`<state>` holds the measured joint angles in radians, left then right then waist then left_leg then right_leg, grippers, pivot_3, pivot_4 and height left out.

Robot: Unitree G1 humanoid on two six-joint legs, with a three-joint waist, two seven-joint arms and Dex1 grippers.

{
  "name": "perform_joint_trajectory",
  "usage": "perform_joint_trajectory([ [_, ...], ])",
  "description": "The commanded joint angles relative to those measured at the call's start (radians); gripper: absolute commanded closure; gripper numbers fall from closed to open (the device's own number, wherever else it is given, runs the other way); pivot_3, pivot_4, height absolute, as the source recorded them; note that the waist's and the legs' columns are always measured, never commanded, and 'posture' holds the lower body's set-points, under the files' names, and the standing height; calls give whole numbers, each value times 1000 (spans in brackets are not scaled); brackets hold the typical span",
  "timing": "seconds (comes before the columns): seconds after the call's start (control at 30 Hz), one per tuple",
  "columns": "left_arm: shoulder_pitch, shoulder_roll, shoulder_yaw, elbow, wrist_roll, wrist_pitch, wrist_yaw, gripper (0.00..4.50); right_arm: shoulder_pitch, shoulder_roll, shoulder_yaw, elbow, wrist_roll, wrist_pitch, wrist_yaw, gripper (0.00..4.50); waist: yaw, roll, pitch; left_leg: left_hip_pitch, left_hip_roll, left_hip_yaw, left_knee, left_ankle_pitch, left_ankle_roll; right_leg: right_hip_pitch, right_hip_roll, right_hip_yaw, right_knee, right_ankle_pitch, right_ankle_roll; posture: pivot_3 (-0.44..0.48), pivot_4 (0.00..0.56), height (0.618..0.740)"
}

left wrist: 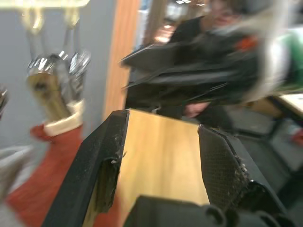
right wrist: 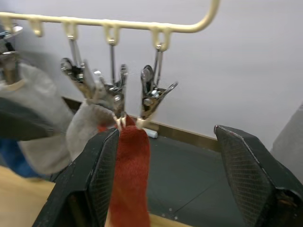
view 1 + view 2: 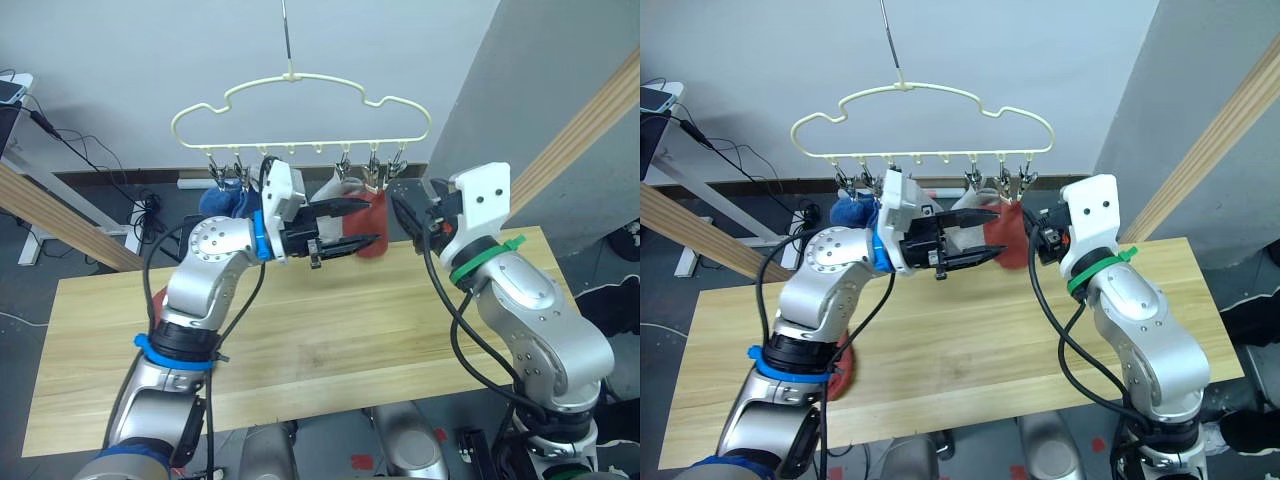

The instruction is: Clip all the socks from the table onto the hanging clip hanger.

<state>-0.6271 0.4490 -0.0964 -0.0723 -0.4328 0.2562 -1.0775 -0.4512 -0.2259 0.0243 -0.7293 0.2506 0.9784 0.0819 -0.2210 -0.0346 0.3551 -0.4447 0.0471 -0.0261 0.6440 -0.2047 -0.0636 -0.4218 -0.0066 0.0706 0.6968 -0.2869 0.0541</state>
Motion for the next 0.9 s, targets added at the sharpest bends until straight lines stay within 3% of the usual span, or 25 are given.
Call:
perform_joint_trajectory([
  [0.03, -2, 29, 30, -69, -43, 39, -8, 1839, -24, 22, -3, 12, -13, -57, -9, 1532, 1, 0, 0, 0, 0, 0, 0, 0, 0, 0, 0, 0, 0, 0, 0, -336, 330, 732],
  [0.2, -5, 46, 35, -84, -46, 58, 4, 1839, -49, 41, 8, 53, -26, -77, -14, 3203, 3, 0, 0, 0, 0, 0, 0, 0, 0, 0, 0, 0, -1, 0, 0, -325, 329, 732],
  [0.87, -46, 54, 19, -84, -16, 65, 28, 1839, -129, 138, 8, 205, -86, -166, -59, 3203, 9, 0, 0, 0, 0, 0, 0, 0, 0, 0, 0, 0, 0, 0, 0, -317, 323, 732],
  [0.9, -46, 55, 19, -84, -15, 65, 28, 1839, -130, 139, 10, 207, -88, -168, -59, 2837, 9, 0, 0, 0, 0, 0, 0, 0, 0, 0, 0, 0, 0, 0, 0, -317, 323, 732],
])
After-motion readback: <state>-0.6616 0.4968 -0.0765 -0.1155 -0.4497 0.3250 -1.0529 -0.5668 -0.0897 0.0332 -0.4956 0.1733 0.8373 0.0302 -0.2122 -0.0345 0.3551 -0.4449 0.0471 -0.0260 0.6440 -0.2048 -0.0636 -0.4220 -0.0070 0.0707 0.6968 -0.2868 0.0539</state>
